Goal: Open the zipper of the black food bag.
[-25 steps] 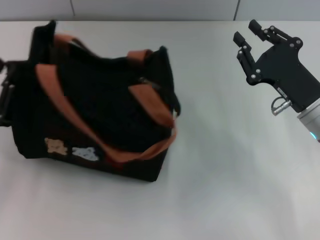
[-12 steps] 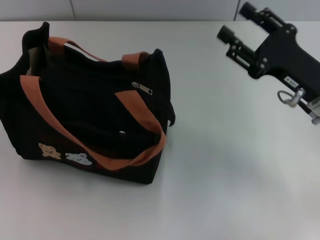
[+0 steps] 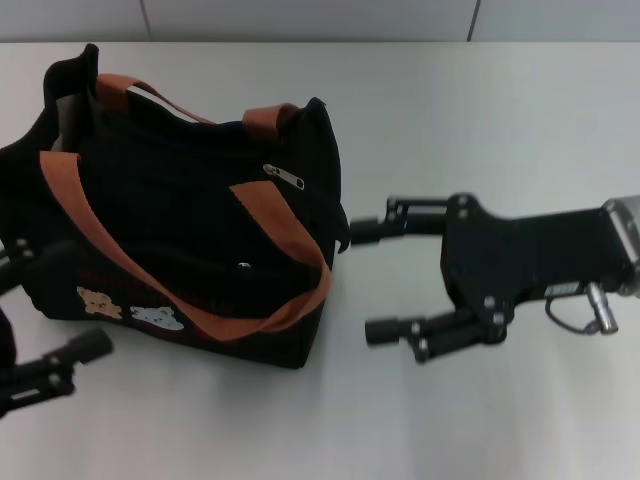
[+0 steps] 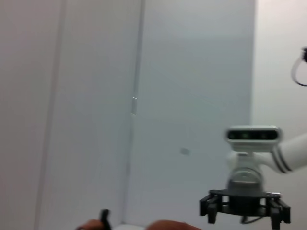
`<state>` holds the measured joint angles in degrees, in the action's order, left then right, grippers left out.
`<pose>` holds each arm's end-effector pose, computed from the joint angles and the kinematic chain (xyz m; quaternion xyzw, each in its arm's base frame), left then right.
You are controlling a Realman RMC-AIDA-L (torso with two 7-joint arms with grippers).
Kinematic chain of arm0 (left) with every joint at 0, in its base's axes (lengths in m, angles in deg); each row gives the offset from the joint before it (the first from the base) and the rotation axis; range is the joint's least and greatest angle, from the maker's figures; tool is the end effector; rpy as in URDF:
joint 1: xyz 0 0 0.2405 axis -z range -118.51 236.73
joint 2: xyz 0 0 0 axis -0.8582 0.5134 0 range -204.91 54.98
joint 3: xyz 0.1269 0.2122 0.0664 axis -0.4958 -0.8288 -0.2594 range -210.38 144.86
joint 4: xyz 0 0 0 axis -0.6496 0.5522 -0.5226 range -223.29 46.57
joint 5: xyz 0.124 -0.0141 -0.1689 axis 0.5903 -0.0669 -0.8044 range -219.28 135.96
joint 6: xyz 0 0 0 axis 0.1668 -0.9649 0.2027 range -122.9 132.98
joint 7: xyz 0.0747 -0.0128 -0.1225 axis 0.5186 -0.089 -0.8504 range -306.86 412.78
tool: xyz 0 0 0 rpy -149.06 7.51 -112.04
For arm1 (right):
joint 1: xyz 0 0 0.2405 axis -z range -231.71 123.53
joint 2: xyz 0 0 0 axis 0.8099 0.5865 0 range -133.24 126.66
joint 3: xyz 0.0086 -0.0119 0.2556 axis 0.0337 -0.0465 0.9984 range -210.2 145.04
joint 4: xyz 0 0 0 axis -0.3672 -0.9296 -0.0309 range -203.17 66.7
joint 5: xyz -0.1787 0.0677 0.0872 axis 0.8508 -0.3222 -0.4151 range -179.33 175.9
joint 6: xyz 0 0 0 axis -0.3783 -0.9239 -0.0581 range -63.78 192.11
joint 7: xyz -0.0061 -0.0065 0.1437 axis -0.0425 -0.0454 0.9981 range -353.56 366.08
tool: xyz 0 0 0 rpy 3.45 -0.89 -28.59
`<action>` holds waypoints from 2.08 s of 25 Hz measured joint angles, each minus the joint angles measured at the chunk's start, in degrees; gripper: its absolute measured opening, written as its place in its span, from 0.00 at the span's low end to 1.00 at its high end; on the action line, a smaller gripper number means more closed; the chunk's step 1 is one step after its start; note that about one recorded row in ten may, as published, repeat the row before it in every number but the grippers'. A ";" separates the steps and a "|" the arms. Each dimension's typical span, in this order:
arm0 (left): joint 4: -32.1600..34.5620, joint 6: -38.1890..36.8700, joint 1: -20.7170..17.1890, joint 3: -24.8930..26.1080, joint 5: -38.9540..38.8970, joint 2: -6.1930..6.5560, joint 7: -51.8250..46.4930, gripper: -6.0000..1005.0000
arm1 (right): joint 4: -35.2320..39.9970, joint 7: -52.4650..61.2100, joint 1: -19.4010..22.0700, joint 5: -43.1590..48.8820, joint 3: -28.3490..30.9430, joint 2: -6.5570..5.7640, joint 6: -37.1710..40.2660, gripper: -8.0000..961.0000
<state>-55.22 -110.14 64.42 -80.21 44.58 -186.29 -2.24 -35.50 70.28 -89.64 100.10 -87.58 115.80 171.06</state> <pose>-0.3214 0.1837 0.0703 -0.8868 -0.1019 -0.4106 0.1861 0.1881 0.2971 -0.0230 0.9393 0.0059 -0.3379 0.0602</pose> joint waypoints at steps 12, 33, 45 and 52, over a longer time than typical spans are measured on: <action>0.05 0.11 3.25 -1.03 5.34 -0.05 -0.32 0.83 | -0.15 -0.22 -0.31 0.53 -2.15 0.15 -0.65 0.87; -0.37 0.40 3.88 -1.75 5.96 -0.45 -0.10 0.83 | -1.39 -0.39 -0.43 0.15 -1.81 0.26 -1.70 0.87; -0.36 0.35 5.22 -1.75 7.91 -0.92 -0.33 0.83 | -1.66 -0.40 0.05 0.13 -1.69 0.35 -1.82 0.87; -0.36 0.38 5.50 -1.75 8.16 -1.08 -0.35 0.83 | -1.65 -0.44 0.08 0.13 -1.69 0.35 -1.84 0.87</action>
<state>-55.58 -109.76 69.93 -81.95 52.74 -187.37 -2.59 -37.16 69.84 -89.56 100.23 -89.27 116.16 169.22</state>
